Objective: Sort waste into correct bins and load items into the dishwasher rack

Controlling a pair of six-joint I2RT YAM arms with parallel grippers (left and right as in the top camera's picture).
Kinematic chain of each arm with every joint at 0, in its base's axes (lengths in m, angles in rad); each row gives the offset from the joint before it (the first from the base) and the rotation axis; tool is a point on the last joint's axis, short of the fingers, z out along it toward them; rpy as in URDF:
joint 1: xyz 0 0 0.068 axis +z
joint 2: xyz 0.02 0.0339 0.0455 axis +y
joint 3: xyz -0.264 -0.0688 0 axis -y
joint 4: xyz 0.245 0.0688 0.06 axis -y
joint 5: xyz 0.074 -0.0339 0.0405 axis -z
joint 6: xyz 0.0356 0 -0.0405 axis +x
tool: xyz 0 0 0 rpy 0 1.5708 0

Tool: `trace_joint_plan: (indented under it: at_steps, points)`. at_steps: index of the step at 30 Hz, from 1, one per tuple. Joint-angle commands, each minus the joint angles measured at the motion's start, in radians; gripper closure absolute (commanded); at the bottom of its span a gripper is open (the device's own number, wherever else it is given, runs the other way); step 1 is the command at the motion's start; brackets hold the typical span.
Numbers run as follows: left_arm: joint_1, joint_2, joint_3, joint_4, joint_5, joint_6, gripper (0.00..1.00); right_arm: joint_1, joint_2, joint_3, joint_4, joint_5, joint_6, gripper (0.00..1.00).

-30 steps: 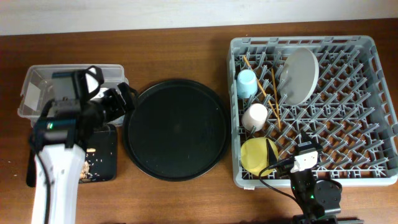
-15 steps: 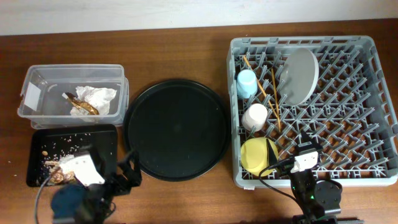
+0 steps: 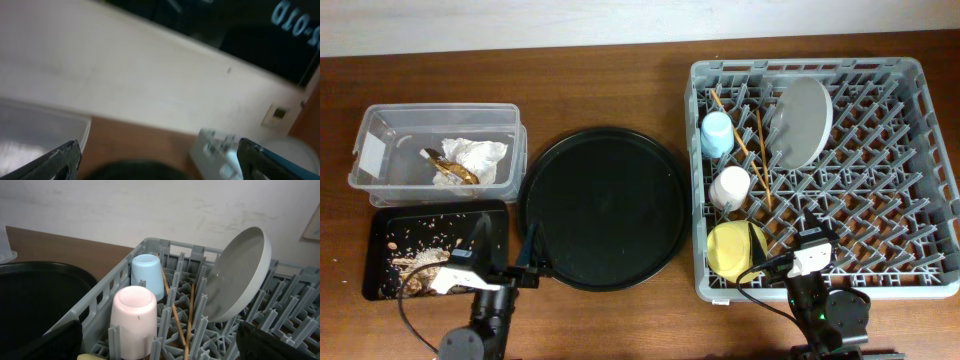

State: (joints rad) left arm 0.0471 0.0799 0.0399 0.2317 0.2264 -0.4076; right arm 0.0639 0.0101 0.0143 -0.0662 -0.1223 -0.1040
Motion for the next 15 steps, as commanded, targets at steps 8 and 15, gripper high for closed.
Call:
trace_joint_plan:
  at_steps: [8, 15]
  points:
    - [-0.002, -0.076, -0.031, -0.308, -0.176, 0.079, 0.01, -0.008, -0.006, -0.009, 0.000, -0.005, 0.008, 0.02]
    - [-0.063, -0.076, -0.031, -0.309, -0.175, 0.364, 0.01, -0.008, -0.006, -0.009, 0.000, -0.005, 0.008, 0.02]
